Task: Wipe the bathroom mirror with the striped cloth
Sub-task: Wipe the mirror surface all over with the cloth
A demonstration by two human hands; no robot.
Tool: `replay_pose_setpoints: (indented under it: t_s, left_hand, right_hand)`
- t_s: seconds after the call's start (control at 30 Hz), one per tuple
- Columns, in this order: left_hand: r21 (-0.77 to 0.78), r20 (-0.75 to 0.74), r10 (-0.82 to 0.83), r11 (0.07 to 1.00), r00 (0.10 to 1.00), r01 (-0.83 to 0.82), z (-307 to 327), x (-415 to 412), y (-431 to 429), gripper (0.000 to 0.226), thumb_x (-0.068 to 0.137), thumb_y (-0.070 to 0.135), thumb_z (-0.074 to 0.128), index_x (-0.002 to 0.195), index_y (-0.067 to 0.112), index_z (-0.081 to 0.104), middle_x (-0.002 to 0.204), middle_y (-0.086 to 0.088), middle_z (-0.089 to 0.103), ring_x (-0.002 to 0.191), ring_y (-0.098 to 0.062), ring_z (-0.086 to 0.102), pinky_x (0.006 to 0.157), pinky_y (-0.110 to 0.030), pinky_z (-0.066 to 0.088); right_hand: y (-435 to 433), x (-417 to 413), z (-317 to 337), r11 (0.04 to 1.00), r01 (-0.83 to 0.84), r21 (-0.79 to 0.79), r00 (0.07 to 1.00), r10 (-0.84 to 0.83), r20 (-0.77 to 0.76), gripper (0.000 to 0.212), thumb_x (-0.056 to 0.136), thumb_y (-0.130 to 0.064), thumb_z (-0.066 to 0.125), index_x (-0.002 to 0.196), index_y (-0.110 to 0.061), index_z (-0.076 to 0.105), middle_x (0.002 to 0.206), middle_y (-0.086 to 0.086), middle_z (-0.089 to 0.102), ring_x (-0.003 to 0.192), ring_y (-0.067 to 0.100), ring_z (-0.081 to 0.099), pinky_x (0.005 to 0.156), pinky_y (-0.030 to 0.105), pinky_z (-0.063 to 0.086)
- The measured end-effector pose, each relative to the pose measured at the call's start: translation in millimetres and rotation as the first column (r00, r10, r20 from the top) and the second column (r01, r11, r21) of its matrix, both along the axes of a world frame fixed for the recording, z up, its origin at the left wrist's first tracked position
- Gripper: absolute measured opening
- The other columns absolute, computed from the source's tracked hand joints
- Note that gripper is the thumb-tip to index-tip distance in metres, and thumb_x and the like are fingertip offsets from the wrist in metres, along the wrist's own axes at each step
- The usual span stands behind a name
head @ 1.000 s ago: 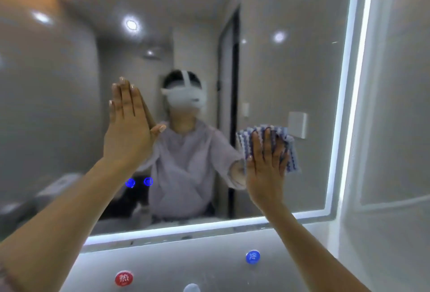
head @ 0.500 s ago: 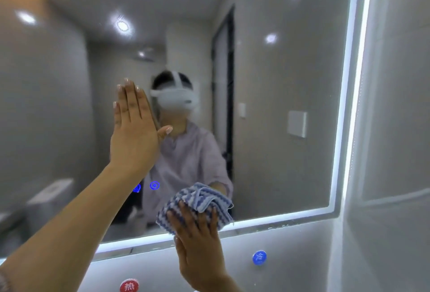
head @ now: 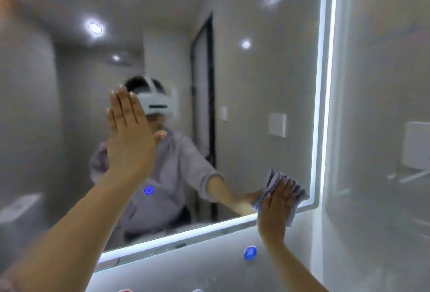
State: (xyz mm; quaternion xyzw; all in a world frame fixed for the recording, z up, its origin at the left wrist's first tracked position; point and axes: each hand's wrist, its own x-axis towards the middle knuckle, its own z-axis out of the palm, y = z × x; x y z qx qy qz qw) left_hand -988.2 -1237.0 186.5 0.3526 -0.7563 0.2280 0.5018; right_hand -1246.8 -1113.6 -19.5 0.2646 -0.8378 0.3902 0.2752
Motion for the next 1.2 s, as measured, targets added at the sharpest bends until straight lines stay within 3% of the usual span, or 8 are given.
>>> replay_pose_setpoints:
  t_s: [0.13, 0.27, 0.57, 0.73, 0.87, 0.93, 1.03, 1.2]
  left_hand:
    - [0.001, -0.003, -0.018, 1.0, 1.0, 0.018, 1, -1, 1, 0.094, 0.083, 0.034, 0.061, 0.142, -0.014, 0.004, 0.151, -0.034, 0.0, 0.141, -0.046, -0.001, 0.114, -0.052, 0.001]
    - [0.013, -0.007, -0.028, 1.0, 1.0, 0.028, 0, -2, -1, 0.094, 0.084, 0.033, 0.06, 0.142, -0.013, 0.002, 0.151, -0.034, -0.002, 0.141, -0.045, -0.003, 0.114, -0.051, 0.0]
    - [-0.016, 0.009, -0.028, 0.999, 1.0, 0.028, -2, 1, -6, 0.093, 0.084, 0.035, 0.059, 0.141, -0.014, 0.005, 0.151, -0.034, 0.002, 0.141, -0.045, 0.0, 0.113, -0.053, 0.006]
    - [-0.032, 0.043, 0.013, 0.999, 0.999, -0.012, 1, 2, -9, 0.094, 0.079, 0.028, 0.067, 0.138, -0.02, 0.011, 0.146, -0.042, 0.009, 0.137, -0.054, 0.008, 0.108, -0.062, 0.013]
    - [-0.021, 0.064, 0.055, 0.998, 0.996, -0.053, 1, 2, -6, 0.094, 0.078, 0.024, 0.069, 0.137, -0.022, 0.011, 0.145, -0.043, 0.008, 0.136, -0.055, 0.007, 0.108, -0.062, 0.012]
    - [-0.012, 0.069, 0.074, 0.997, 0.995, -0.073, 1, 1, -7, 0.095, 0.077, 0.022, 0.071, 0.137, -0.022, 0.011, 0.145, -0.043, 0.008, 0.136, -0.055, 0.007, 0.108, -0.062, 0.012]
    - [0.011, 0.071, 0.11, 0.994, 0.991, -0.111, 2, 0, -7, 0.096, 0.079, 0.025, 0.068, 0.139, -0.019, 0.008, 0.148, -0.039, 0.004, 0.139, -0.051, 0.003, 0.11, -0.06, 0.011]
    - [0.069, 0.052, 0.114, 0.991, 0.992, -0.117, 3, -1, -2, 0.095, 0.085, 0.033, 0.06, 0.141, -0.014, -0.001, 0.151, -0.032, -0.006, 0.142, -0.042, -0.008, 0.113, -0.052, 0.003]
  right_hand:
    - [-17, 37, -5, 0.984, -0.136, -0.115, 0.972, 0.11, -0.205, 0.057, 0.098, -0.015, 0.021, 0.15, -0.001, 0.002, 0.155, 0.027, 0.013, 0.141, 0.05, 0.014, 0.11, 0.061, 0.016]
    - [-27, 82, -8, 0.937, -0.343, 0.061, 0.844, 0.336, -0.418, 0.071, 0.089, -0.012, 0.032, 0.154, -0.017, 0.003, 0.16, 0.01, 0.007, 0.143, 0.043, 0.014, 0.109, 0.061, 0.018]
    - [-22, 46, -11, 0.923, -0.349, 0.161, 0.75, 0.378, -0.543, 0.068, 0.092, -0.027, 0.037, 0.153, -0.028, 0.01, 0.161, -0.003, 0.008, 0.148, 0.027, 0.004, 0.116, 0.048, 0.012]
    - [-1, -37, -2, 0.982, -0.182, 0.054, 0.908, 0.189, -0.374, 0.057, 0.093, -0.014, 0.034, 0.147, -0.001, 0.026, 0.154, 0.024, 0.024, 0.143, 0.047, 0.015, 0.11, 0.064, 0.02]
    - [31, -109, 19, 0.99, -0.031, -0.141, 0.984, 0.006, -0.18, 0.054, 0.088, -0.006, 0.031, 0.138, 0.015, 0.031, 0.138, 0.041, 0.037, 0.131, 0.051, 0.027, 0.117, 0.052, 0.008]
    - [38, -122, 28, 0.97, -0.042, -0.239, 0.992, 0.012, -0.125, 0.053, 0.085, -0.005, 0.034, 0.135, 0.014, 0.031, 0.129, 0.043, 0.045, 0.124, 0.049, 0.033, 0.116, 0.04, 0.006]
    - [34, -116, 29, 0.948, -0.052, -0.314, 0.996, 0.028, -0.083, 0.053, 0.089, -0.008, 0.032, 0.138, 0.012, 0.029, 0.133, 0.042, 0.042, 0.124, 0.054, 0.038, 0.113, 0.045, 0.012]
    - [18, -72, 22, 0.935, -0.209, -0.287, 0.96, 0.14, -0.242, 0.053, 0.104, -0.029, 0.009, 0.152, -0.009, 0.003, 0.156, 0.024, 0.014, 0.142, 0.045, 0.011, 0.115, 0.048, 0.005]
